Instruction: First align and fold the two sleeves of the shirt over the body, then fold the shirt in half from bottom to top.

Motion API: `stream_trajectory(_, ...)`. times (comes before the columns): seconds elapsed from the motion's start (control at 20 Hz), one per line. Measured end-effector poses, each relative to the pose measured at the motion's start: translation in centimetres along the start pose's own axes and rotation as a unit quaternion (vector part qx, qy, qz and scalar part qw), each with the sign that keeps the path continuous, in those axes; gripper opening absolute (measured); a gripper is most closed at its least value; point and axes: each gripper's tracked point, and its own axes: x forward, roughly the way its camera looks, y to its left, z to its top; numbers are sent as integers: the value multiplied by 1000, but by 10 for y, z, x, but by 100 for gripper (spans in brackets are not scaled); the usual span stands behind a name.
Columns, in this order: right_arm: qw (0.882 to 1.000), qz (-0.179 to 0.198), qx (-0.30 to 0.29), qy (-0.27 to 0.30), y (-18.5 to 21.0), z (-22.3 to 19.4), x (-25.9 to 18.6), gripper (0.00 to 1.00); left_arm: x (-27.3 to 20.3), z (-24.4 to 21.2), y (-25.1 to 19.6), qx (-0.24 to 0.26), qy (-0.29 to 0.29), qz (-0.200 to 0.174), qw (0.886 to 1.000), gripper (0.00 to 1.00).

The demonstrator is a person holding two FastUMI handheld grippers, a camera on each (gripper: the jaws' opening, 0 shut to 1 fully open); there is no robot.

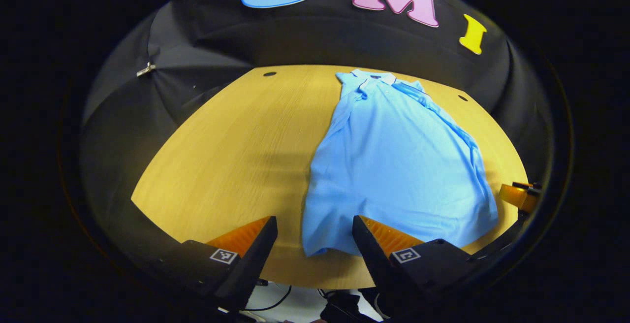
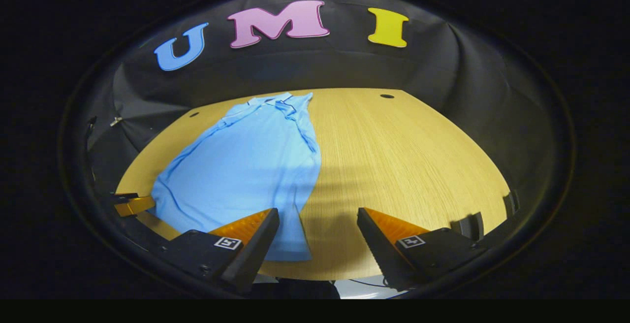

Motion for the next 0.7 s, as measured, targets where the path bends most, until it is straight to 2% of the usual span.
stream_trajectory(0.1,1000,11,9,6,14,-8,0,100,2,-6,-4,-6,6,-2,1000,98)
stream_trajectory(0.3,1000,16,-3,17,31,-22,5,99,10,-25,-8,40,23,3,999,98)
stream_trajectory(0.35,1000,15,-3,22,34,-26,7,99,8,-17,-10,44,15,6,999,96)
stream_trajectory(0.5,999,-3,-20,25,33,-32,12,98,9,-22,-13,23,24,3,999,96)
stream_trajectory(0.55,999,-8,-31,15,33,-29,12,92,7,-23,-16,17,26,-5,1000,96)
stream_trajectory(0.6,999,-9,-38,22,34,-34,13,98,10,-21,-16,22,23,-7,999,95)
stream_trajectory(0.65,999,-8,-35,16,36,-31,13,97,9,-22,-17,31,25,-11,999,95)
stream_trajectory(0.7,999,-10,-32,21,36,-33,14,89,12,-22,-21,37,27,-21,999,93)
